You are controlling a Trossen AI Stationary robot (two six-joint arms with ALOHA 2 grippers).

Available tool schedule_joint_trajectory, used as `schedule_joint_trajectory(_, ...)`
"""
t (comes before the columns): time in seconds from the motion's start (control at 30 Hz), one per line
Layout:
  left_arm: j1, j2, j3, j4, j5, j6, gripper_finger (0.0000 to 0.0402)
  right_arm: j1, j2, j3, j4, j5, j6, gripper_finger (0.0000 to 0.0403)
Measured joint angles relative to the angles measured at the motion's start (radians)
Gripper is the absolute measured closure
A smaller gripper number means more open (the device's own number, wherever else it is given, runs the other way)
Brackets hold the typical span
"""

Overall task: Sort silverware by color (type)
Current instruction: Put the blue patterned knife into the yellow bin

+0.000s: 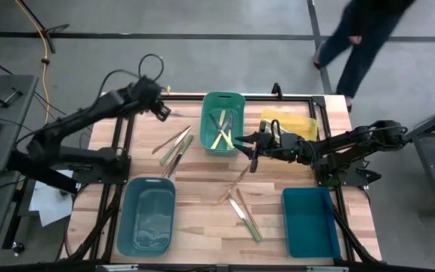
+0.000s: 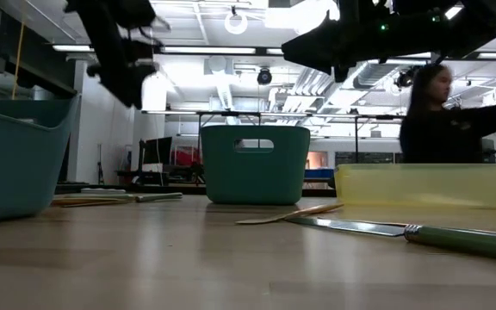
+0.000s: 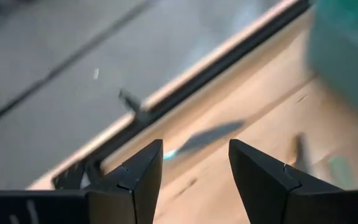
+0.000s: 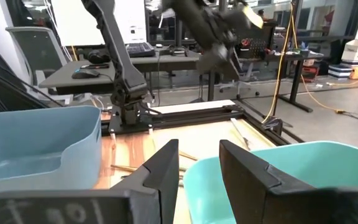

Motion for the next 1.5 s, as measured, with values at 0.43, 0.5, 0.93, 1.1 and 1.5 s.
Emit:
schedule_joint_trajectory(0.43,0.217,0.423,0.024,-0.041,0.116,0.119,0.0225,0.000,0.000,0.000,0.000,0.000,0.010,0.0290)
schedule_joint_trajectory(0.5,0.219,0.445,0.024,-0.042,0.077,0.131,0.0225,0.000,0.000,0.000,0.000,0.000,0.009,0.0290)
schedule_joint_trajectory(0.93,0.194,0.393,0.029,0.002,0.094,0.206,0.0231,0.000,0.000,0.000,0.000,0.000,0.008,0.0290)
schedule_joint_trajectory(1.1,0.173,0.249,-0.063,0.247,0.140,0.095,0.0300,0.000,0.000,0.000,-0.006,0.000,0.008,0.0290)
schedule_joint_trajectory(1.5,0.063,-0.017,-0.624,0.860,-0.118,-0.263,0.0401,0.000,0.000,0.000,-0.033,0.000,0.008,0.0290)
